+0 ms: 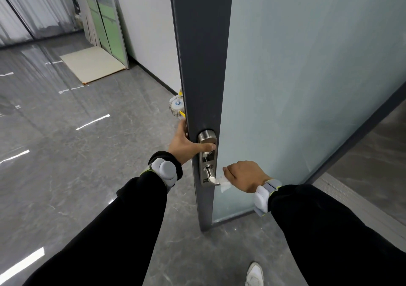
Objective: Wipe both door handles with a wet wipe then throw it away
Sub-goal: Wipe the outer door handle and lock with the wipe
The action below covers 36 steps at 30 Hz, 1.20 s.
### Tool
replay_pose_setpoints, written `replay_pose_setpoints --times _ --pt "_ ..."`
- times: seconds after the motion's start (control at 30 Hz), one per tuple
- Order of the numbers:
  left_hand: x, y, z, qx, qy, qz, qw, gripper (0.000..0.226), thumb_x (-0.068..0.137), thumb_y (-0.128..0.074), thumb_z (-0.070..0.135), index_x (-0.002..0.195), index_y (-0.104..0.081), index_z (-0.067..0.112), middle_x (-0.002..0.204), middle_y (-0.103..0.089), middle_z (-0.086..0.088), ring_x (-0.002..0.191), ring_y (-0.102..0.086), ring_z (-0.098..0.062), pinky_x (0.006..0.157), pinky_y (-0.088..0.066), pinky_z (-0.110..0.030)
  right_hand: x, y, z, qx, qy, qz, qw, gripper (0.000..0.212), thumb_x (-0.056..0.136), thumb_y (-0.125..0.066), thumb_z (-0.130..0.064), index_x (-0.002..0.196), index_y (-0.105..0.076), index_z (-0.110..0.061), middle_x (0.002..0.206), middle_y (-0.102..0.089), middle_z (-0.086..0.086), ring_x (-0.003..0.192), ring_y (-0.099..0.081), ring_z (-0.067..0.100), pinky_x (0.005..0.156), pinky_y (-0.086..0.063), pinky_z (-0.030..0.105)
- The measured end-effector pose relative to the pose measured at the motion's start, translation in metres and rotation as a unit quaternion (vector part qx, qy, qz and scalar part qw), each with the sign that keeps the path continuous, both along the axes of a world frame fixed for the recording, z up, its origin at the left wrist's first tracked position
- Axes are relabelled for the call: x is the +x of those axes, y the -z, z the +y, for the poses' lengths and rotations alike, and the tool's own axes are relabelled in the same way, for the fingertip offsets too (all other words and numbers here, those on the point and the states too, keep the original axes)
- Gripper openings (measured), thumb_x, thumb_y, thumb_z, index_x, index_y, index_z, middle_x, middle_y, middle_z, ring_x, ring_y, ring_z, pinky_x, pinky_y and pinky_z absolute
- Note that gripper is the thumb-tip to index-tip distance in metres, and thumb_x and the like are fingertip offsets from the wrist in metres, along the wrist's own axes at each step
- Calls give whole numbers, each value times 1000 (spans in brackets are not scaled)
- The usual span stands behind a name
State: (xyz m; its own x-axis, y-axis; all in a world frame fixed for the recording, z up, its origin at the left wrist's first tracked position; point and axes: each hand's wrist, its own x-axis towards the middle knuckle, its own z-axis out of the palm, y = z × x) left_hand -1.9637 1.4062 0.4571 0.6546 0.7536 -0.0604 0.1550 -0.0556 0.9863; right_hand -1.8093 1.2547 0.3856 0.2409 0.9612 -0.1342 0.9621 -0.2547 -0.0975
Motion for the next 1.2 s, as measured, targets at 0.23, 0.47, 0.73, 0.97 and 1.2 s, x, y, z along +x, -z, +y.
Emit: replay_pose_setpoints --times 0.23,0.47,0.73,0.97,1.2 --pt "1 5 1 5 2 6 1000 96 53 -95 17 131 -42 32 119 -64 10 107 -65 -8 87 -56 -28 16 1 1 -55 82 105 990 48 96 -30 -43 68 -48 -9 70 -60 9 66 -55 28 63 -45 36" --pt "1 6 4 9 -2 -6 1000 89 56 -94 12 128 -43 26 115 -64 8 97 -66 -1 85 -57 -27 25 7 -8 -34 99 85 991 52 100 -25 -48 61 -39 -17 67 -54 5 67 -51 27 62 -35 32" --pt "1 12 5 15 -9 -4 1000 90 47 -96 23 121 -46 32 110 -66 11 98 -68 -5 90 -57 -35 -12 -1 -11 37 -23 -24 999 46 103 -17 -43 76 -49 -25 66 -51 -3 70 -51 23 83 -41 37" --pt "1 9 1 18 -7 -10 1000 89 53 -95 18 125 -44 28 112 -66 9 100 -67 -6 87 -57 -29 -46 0 -4 55 -11 -44 997 56 103 -16 -46 93 -63 -19 80 -69 7 75 -64 31 63 -42 33" --pt "2 10 3 0 -2 -10 1000 92 50 -95 22 125 -44 29 116 -64 8 103 -66 -10 92 -56 -37 -61 -3 5 58 15 -48 997 53 104 -18 -43 99 -62 -15 88 -72 8 80 -66 31 69 -43 35"
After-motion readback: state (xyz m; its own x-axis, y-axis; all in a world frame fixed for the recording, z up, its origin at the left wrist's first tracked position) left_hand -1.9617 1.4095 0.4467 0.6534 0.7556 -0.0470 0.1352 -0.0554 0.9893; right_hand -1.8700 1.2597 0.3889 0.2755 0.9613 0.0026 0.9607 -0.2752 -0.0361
